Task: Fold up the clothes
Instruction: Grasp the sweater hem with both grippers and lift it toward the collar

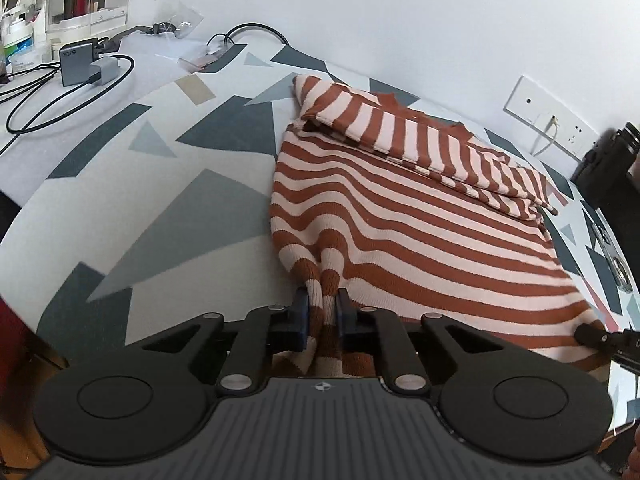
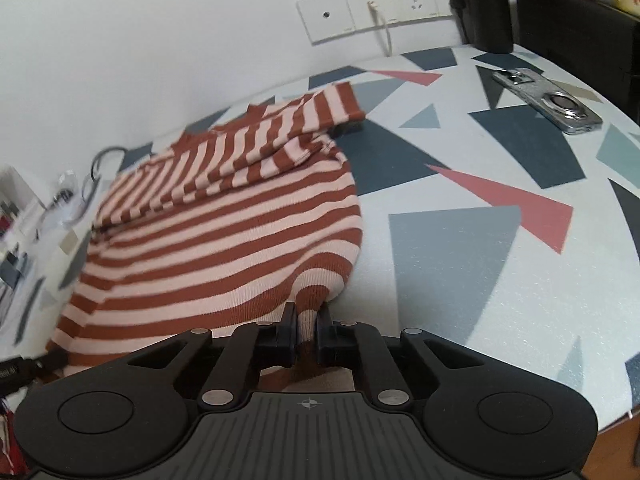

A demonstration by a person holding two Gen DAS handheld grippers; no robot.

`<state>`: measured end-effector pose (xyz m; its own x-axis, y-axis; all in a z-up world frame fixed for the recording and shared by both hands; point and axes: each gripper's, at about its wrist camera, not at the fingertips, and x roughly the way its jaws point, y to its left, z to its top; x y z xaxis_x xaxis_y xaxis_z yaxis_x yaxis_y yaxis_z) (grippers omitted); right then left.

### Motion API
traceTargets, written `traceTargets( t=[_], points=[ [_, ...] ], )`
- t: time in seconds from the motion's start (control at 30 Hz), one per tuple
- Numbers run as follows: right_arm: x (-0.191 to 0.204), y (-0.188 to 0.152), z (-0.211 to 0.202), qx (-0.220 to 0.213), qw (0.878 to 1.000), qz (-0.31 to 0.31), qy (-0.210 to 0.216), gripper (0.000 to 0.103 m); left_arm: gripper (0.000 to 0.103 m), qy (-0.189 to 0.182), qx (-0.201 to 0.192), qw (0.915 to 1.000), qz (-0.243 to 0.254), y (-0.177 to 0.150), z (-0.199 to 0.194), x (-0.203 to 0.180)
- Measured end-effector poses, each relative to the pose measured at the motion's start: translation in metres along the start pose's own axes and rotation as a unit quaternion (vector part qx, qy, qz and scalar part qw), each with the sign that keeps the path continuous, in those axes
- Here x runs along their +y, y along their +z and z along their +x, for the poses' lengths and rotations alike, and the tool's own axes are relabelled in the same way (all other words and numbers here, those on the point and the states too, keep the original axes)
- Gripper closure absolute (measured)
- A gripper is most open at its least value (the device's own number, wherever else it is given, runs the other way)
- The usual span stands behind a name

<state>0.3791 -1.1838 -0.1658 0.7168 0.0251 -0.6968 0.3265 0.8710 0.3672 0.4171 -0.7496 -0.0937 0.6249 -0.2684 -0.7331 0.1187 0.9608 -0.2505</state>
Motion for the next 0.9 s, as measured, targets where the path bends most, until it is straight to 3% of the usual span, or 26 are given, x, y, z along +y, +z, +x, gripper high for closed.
traceTargets(
  t=[0.37,0.9],
  points=[
    [-0.015,-0.01,-0.03,-0.005,0.999,0.012,0.035,0.095,0.09,-0.011,-0.018,0.9994,-0.027,-0.024,-0.037,-0.001],
    [-0.022,-0.017,-0.057,-0.012,0.998,0.028,0.055,0.095,0.09,-0.02,-0.043,0.9988,-0.011,-0.031,-0.067,-0.012]
  ],
)
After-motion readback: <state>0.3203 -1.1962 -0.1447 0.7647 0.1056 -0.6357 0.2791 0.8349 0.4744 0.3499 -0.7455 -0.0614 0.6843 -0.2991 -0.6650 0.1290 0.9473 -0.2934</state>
